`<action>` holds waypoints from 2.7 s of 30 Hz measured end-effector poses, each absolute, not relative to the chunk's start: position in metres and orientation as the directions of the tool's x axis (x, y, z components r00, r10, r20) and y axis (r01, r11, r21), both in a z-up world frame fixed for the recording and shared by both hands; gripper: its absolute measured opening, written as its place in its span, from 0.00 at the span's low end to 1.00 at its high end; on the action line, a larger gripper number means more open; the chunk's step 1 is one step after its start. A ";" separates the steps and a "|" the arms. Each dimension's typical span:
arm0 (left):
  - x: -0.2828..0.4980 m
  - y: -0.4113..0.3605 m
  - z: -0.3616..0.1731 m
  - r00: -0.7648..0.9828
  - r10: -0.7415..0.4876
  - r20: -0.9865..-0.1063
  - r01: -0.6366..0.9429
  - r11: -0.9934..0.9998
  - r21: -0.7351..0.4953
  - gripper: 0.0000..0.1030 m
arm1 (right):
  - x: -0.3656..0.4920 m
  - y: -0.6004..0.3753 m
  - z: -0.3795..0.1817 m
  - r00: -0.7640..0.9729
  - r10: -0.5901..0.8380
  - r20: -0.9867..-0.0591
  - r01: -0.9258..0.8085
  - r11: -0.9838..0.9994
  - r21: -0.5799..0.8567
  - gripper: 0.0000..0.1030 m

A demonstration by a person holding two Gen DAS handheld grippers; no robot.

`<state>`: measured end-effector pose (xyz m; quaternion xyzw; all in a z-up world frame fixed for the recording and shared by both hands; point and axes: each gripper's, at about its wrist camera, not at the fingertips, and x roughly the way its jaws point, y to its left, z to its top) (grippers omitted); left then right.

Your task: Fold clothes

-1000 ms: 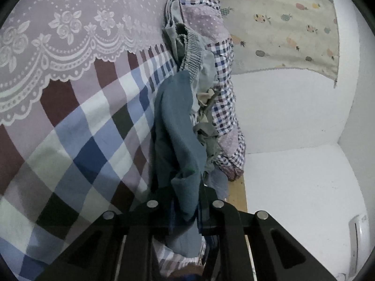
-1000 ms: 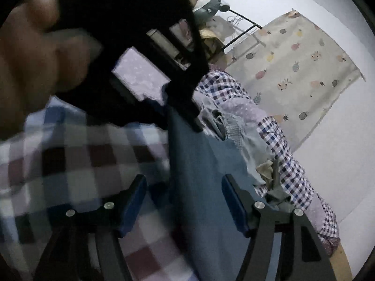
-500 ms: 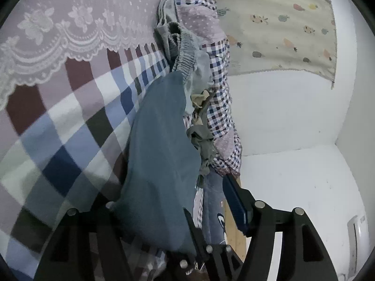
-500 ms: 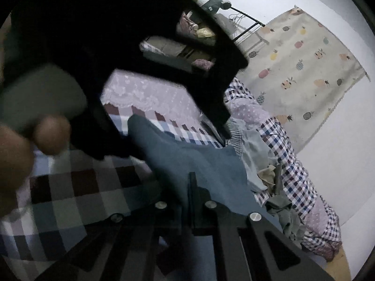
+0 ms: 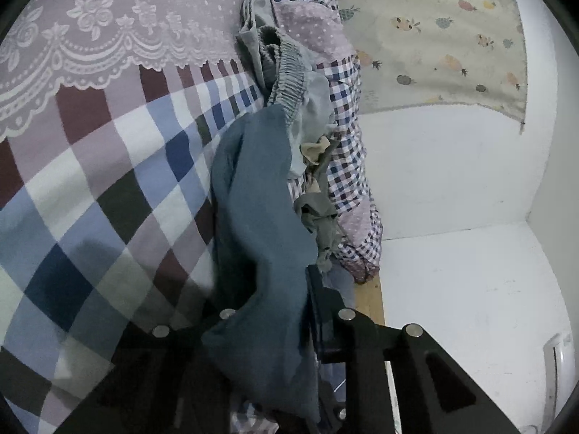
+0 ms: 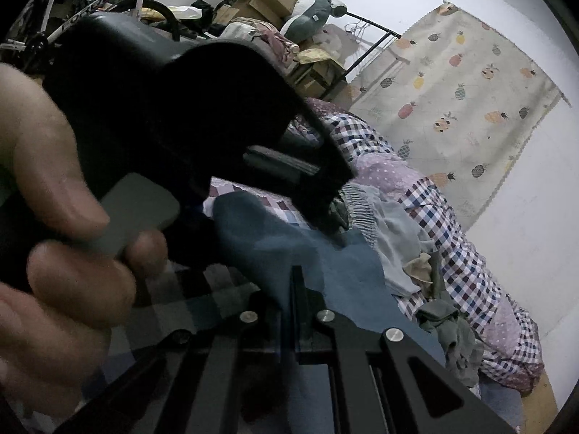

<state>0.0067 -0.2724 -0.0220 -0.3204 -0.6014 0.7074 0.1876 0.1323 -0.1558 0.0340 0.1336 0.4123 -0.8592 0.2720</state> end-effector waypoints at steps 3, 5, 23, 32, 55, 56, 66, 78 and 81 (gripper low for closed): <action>0.008 -0.275 -0.014 -0.737 0.640 -0.215 0.095 -0.216 -0.972 0.13 | 0.133 -0.152 0.032 -0.823 -0.343 -0.453 0.568 -0.514 -0.642 0.13; 0.010 -0.279 -0.010 -0.747 0.633 -0.203 0.086 -0.211 -0.974 0.12 | 0.137 -0.143 0.030 -0.840 -0.328 -0.432 0.542 -0.516 -0.663 0.43; 0.012 -0.296 0.013 -0.815 0.575 -0.063 0.018 -0.083 -0.996 0.04 | 0.100 0.063 -0.005 -0.912 0.139 -0.386 0.219 -0.631 -0.744 0.53; 0.006 -0.289 0.015 -0.811 0.580 -0.077 0.016 -0.109 -0.994 0.03 | 0.088 0.169 -0.014 -0.863 0.338 -0.374 0.146 -0.542 -0.828 0.53; 0.068 -0.315 -0.027 -0.776 0.456 -0.436 0.318 -0.314 -0.895 0.66 | 0.098 0.184 -0.022 -0.869 0.317 -0.380 0.160 -0.548 -0.821 0.54; 0.069 -0.311 -0.026 -0.769 0.459 -0.445 0.316 -0.332 -0.889 0.66 | 0.097 0.184 -0.022 -0.869 0.317 -0.380 0.159 -0.548 -0.821 0.54; 0.045 -0.267 -0.015 -0.725 0.477 -0.497 0.255 -0.484 -0.837 0.72 | 0.098 0.179 -0.021 -0.863 0.324 -0.387 0.160 -0.551 -0.819 0.54; 0.033 -0.236 -0.013 -0.711 0.485 -0.508 0.253 -0.497 -0.830 0.72 | 0.117 0.165 -0.025 -0.865 0.317 -0.389 0.155 -0.569 -0.808 0.54; 0.021 -0.240 -0.014 -0.721 0.503 -0.476 0.244 -0.459 -0.854 0.72 | 0.117 0.165 -0.025 -0.862 0.320 -0.394 0.151 -0.579 -0.801 0.54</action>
